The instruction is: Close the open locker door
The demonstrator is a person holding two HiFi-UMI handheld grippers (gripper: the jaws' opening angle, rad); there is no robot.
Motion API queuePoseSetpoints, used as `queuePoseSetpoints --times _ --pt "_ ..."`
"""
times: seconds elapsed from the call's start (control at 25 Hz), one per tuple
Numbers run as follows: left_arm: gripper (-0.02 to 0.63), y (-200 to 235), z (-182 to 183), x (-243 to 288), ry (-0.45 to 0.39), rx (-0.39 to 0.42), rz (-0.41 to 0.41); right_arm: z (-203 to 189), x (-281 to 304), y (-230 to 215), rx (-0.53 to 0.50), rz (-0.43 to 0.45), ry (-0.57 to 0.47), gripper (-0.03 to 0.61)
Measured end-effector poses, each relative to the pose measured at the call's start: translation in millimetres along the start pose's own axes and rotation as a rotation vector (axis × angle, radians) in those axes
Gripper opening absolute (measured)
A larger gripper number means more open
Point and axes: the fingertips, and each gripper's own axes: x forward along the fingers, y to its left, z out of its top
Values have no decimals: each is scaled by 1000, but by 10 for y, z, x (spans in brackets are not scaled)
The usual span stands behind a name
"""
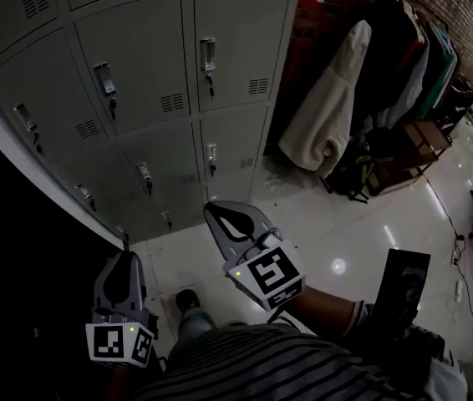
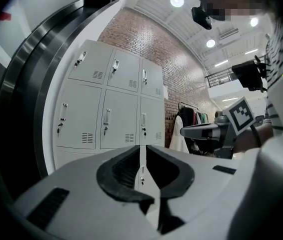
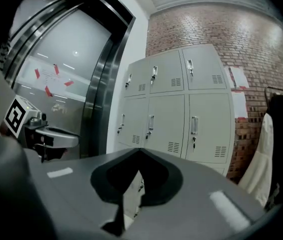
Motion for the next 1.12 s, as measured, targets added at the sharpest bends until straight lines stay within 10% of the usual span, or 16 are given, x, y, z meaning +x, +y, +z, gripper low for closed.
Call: queuePoseSetpoints --times 1.12 --pt "44 1 -181 -757 36 -37 -66 -87 -318 1019 11 19 58 0"
